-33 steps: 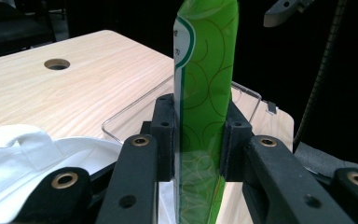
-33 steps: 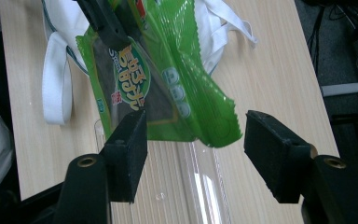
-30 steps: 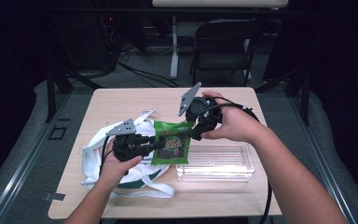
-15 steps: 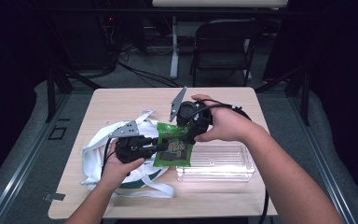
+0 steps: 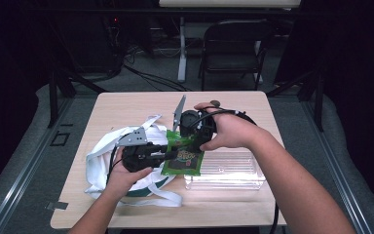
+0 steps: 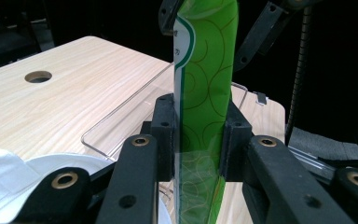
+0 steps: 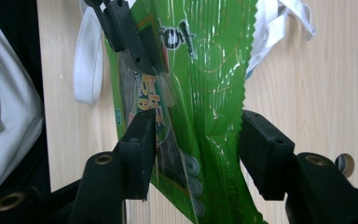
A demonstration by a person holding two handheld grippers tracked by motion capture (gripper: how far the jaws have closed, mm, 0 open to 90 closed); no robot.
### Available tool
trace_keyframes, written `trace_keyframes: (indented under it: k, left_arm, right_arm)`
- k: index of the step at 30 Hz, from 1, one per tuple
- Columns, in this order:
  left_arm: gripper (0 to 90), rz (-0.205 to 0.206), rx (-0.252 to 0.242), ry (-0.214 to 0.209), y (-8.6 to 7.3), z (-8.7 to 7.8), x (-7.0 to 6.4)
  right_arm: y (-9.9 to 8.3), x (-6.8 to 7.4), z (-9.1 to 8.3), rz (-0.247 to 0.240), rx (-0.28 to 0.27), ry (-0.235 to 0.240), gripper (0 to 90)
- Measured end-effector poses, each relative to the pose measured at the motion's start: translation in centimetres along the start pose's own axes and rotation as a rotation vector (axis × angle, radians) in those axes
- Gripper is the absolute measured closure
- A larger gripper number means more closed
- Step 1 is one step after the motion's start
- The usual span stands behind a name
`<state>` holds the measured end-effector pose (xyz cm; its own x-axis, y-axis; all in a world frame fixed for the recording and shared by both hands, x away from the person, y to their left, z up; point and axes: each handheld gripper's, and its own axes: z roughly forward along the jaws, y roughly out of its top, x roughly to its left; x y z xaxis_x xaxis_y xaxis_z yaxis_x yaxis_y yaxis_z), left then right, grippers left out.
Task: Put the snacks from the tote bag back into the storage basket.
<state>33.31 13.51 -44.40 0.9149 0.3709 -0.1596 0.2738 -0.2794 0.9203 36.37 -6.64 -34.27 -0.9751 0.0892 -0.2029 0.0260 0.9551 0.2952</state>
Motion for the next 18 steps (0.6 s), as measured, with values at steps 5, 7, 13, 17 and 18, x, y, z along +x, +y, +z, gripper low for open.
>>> trace_keyframes:
  k: [5,7,13,17,18]
  left_arm:
    - [72.5,0.013,-0.004,-0.006,-0.01,0.14,-0.22]
    - [72.5,0.022,0.003,-0.005,0.02,0.12,-0.24]
    - [72.5,0.024,-0.002,-0.006,0.00,0.15,-0.29]
    - [72.5,0.029,-0.002,-0.004,-0.01,0.18,-0.32]
    - [72.5,0.035,-0.006,-0.005,-0.02,0.19,-0.29]
  right_arm:
    - [0.16,0.15,0.35,-0.005,0.010,0.017,52.7]
    - [0.25,0.19,0.48,-0.012,0.022,0.023,53.9]
    - [0.37,0.26,0.70,-0.014,0.025,0.035,59.7]
    - [0.34,0.22,0.70,-0.017,0.028,0.042,62.7]
    - [0.35,0.23,0.68,-0.017,0.029,0.044,64.1]
